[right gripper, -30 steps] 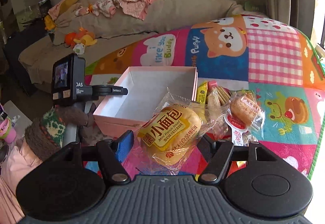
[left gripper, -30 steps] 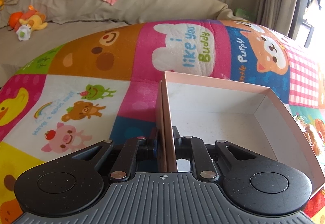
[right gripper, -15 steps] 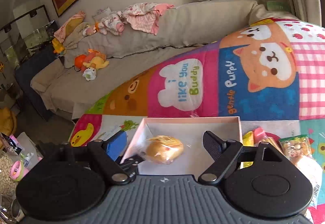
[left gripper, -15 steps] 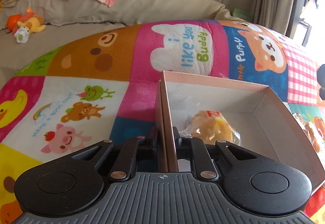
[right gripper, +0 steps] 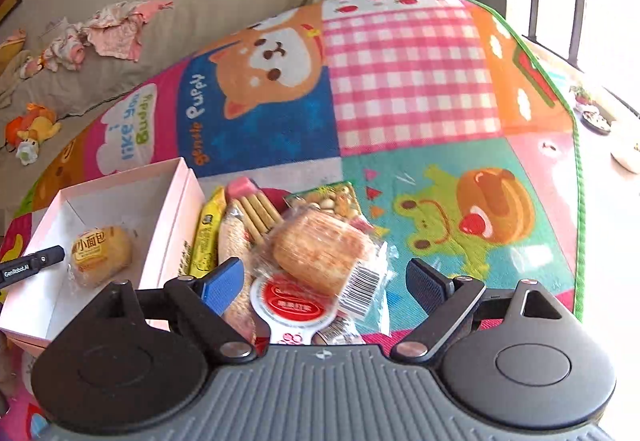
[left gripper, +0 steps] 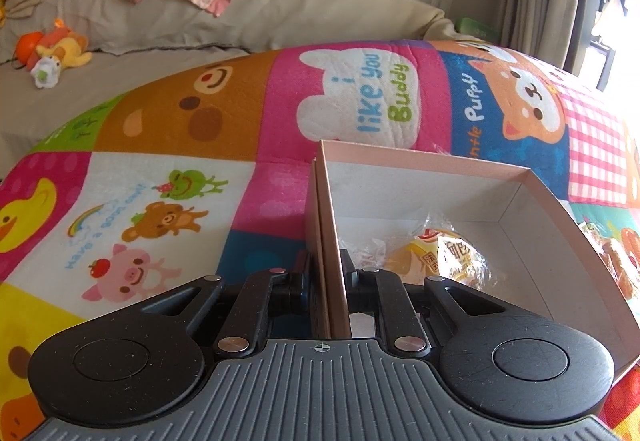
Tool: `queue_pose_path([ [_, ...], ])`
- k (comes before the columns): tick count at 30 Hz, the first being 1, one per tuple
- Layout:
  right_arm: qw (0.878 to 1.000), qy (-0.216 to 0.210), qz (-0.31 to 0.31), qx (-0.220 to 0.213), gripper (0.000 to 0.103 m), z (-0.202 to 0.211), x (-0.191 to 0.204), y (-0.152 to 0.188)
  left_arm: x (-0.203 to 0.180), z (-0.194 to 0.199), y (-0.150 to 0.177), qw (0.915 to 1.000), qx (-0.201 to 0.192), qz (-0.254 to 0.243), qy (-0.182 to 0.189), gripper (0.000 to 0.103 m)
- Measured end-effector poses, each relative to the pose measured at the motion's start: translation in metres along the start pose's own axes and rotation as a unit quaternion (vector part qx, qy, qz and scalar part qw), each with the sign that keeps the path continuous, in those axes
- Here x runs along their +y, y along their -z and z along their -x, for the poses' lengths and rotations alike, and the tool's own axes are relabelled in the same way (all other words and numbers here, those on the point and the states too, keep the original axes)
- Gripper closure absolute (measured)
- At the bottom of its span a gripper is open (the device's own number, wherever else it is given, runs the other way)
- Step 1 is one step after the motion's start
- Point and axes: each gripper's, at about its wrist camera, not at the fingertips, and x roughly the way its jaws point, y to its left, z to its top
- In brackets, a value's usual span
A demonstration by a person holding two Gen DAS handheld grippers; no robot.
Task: Organize objects
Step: 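Drop the wrapped round bun into the box with the right tool while the left tool holds it, then grasp the large wrapped bread loaf with the right tool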
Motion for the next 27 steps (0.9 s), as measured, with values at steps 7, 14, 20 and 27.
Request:
queue_pose_path([
  [7, 0.999, -0.008, -0.031, -0.001, 0.011, 0.002, -0.018, 0.018, 0.002, 0.001, 0.0, 1.0, 0.0, 0.003, 0.004, 0.088],
  [14, 0.999, -0.021, 0.047, 0.005, 0.003, 0.007, -0.006, 0.045, 0.002, 0.0, 0.0, 1.0, 0.0, 0.003, 0.003, 0.088],
  [20, 0.998, -0.045, 0.045, 0.027, 0.003, -0.004, 0.005, 0.059, 0.002, 0.0, 0.0, 1.0, 0.0, 0.003, 0.004, 0.088],
  [27, 0.991, -0.104, 0.078, 0.026, 0.003, 0.021, 0.026, 0.076, 0.003, 0.001, 0.001, 1.0, 0.0, 0.004, 0.005, 0.088],
])
